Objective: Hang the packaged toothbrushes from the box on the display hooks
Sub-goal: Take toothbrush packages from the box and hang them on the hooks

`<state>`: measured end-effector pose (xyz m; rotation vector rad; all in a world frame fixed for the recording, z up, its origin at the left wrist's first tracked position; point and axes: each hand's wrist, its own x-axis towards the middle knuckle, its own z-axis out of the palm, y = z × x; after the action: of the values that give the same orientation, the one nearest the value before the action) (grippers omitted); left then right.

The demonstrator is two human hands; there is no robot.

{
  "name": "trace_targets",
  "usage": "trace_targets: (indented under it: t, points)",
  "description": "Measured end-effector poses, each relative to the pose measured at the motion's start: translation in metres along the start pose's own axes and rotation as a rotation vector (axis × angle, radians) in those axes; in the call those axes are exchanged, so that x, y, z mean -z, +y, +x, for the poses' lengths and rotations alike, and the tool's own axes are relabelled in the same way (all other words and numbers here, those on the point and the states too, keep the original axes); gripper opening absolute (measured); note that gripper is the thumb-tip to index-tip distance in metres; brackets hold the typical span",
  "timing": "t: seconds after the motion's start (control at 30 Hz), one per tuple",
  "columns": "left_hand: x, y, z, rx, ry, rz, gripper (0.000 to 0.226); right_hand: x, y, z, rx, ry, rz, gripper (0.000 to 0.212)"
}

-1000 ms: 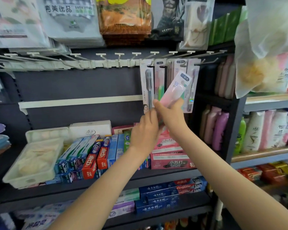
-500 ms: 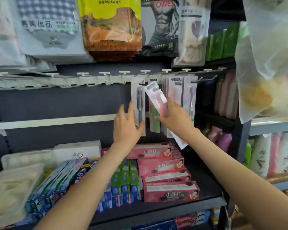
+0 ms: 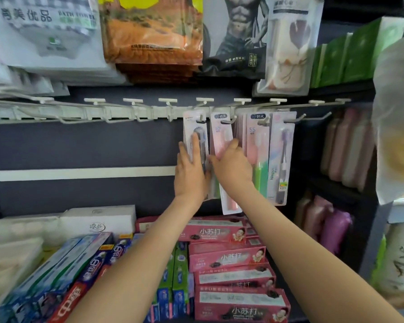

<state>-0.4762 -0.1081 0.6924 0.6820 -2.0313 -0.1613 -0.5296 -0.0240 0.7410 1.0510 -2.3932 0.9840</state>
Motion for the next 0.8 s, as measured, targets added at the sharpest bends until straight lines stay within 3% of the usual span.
trace_targets:
  t: [0.17,0.43,0.57,0.8]
  points:
    - [0.003,-0.011,-0.01,0.01,-0.01,-0.035,0.082,-0.017,0.0,-0.013,-0.015,-0.004,0.111,0.084]
    - [0.054,-0.022,-0.103,0.009,-0.124,-0.129,0.088,-0.039,0.012,-0.119,0.188,-0.005,0.269,0.067]
    - [0.087,-0.05,-0.202,0.023,-0.182,-0.159,0.078,-0.058,0.016,-0.212,0.282,-0.13,0.354,0.055]
    - [0.14,-0.136,-0.432,0.224,-0.496,-0.113,0.055,-0.135,0.021,-0.403,0.315,-0.595,0.339,0.047]
